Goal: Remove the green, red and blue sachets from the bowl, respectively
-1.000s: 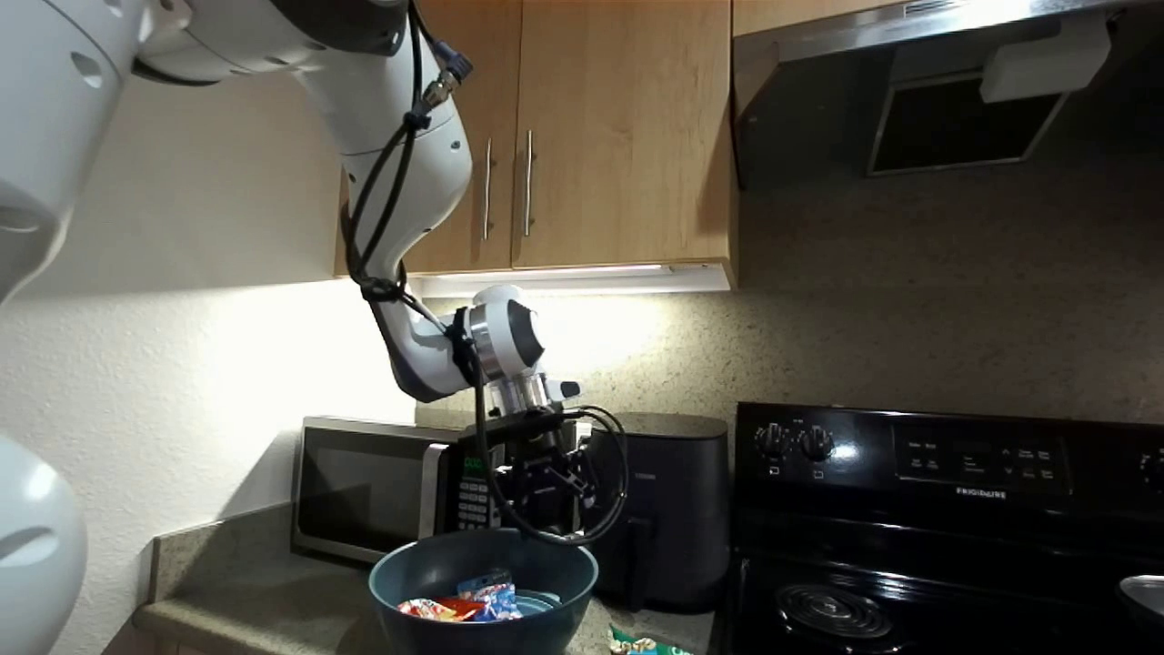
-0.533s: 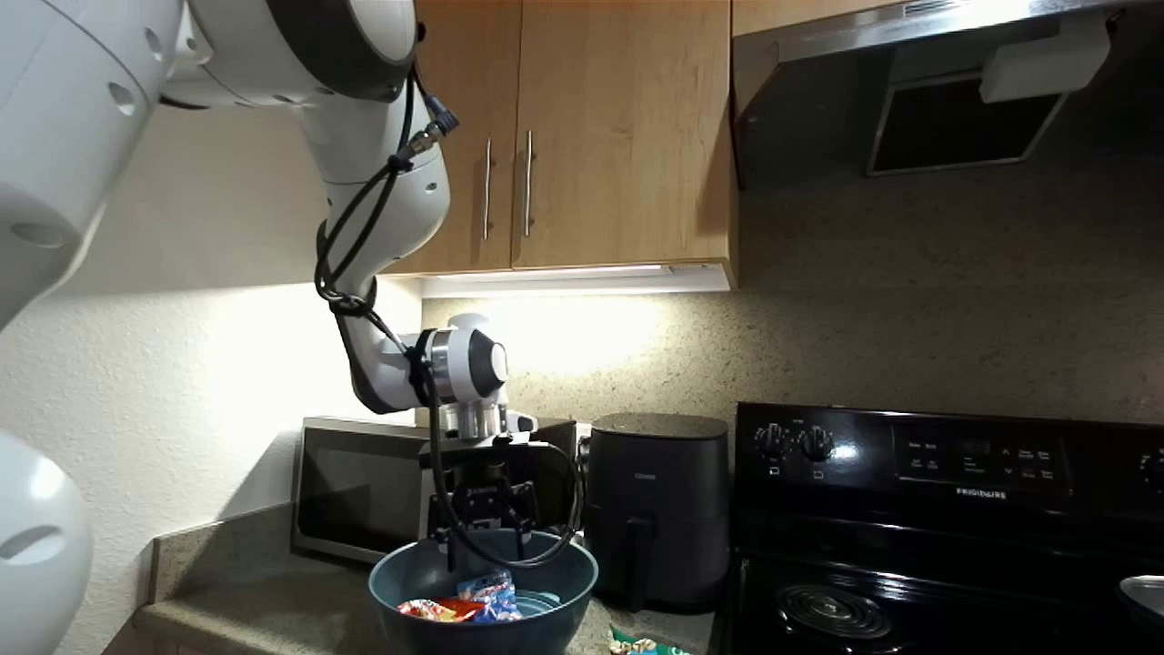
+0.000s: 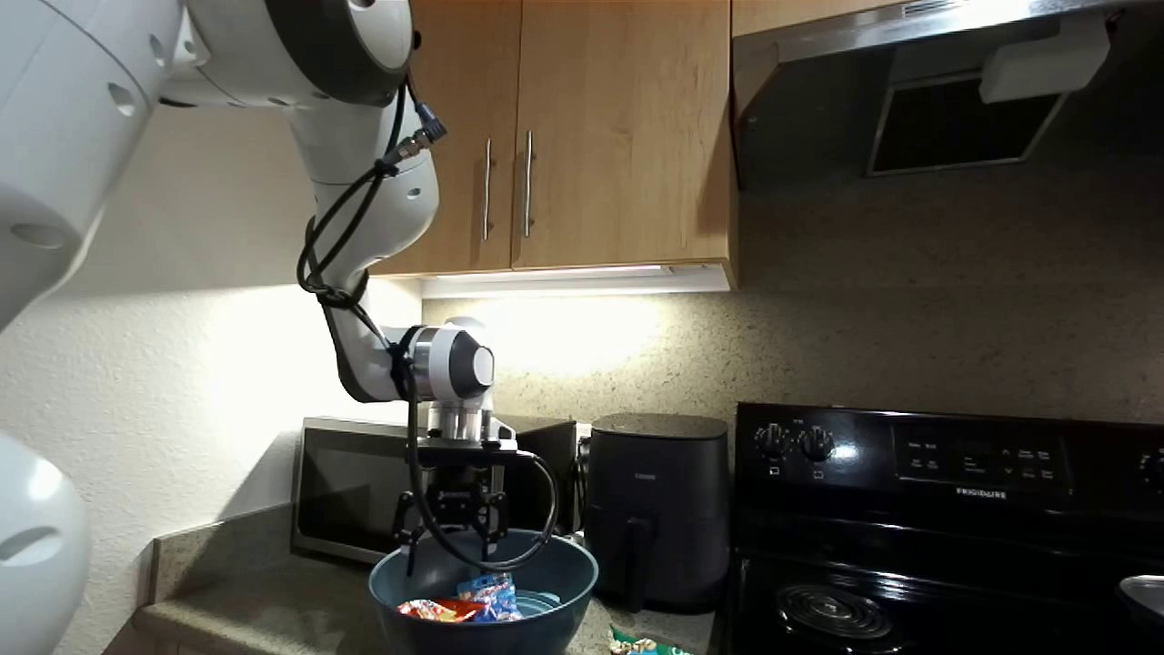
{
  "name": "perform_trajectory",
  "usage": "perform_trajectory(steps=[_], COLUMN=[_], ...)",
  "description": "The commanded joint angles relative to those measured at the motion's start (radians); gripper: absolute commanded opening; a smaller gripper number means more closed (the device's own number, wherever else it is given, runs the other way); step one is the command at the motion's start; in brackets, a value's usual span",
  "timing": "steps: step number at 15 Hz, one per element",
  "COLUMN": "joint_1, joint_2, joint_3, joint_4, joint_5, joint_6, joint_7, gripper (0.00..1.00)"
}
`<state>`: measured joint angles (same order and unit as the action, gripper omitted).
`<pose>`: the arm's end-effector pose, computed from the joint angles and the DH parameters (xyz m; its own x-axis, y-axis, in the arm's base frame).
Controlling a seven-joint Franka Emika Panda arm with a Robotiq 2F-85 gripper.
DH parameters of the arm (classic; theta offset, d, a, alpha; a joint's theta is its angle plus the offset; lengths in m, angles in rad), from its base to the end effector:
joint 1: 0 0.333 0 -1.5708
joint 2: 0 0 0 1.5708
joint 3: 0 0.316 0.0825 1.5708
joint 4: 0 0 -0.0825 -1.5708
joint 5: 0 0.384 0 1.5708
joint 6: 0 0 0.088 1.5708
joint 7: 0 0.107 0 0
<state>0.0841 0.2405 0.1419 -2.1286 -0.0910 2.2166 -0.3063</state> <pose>0.5401 0.1205 0.2850 0.8201 0.5518 -0.1515 0.5561 -0.8310 -0.0165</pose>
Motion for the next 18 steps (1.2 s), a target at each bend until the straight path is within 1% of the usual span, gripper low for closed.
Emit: perform_trajectory(steps=[1,5,6,7,9,14,15,18], joint_1=[0.004,0.032,0.036,0.039,0.041,0.046,0.047,0.051], joint_2=[0.013,0.072,0.085,0.099,0.114,0.119,0.115,0.071], joint_3=[0.003,-0.005,-0.005,-0.007,-0.008,-0.007,-0.008,-0.014], joint_4=[-0.025,-0.04,-0.041,-0.04,-0.035,-0.029,-0.028,-0.032], joint_5=[0.006,-0.079,-0.094,-0.103,-0.118,-0.12,-0.118,-0.124], joint_6=[0.058,0.13,0.145,0.153,0.159,0.163,0.161,0.171], joint_7=[-0.016,0.01,0.013,0.02,0.022,0.023,0.026,0.059], gripper=[1.0,1.0,0.99,0.8,0.7,0.38,0.3,0.12])
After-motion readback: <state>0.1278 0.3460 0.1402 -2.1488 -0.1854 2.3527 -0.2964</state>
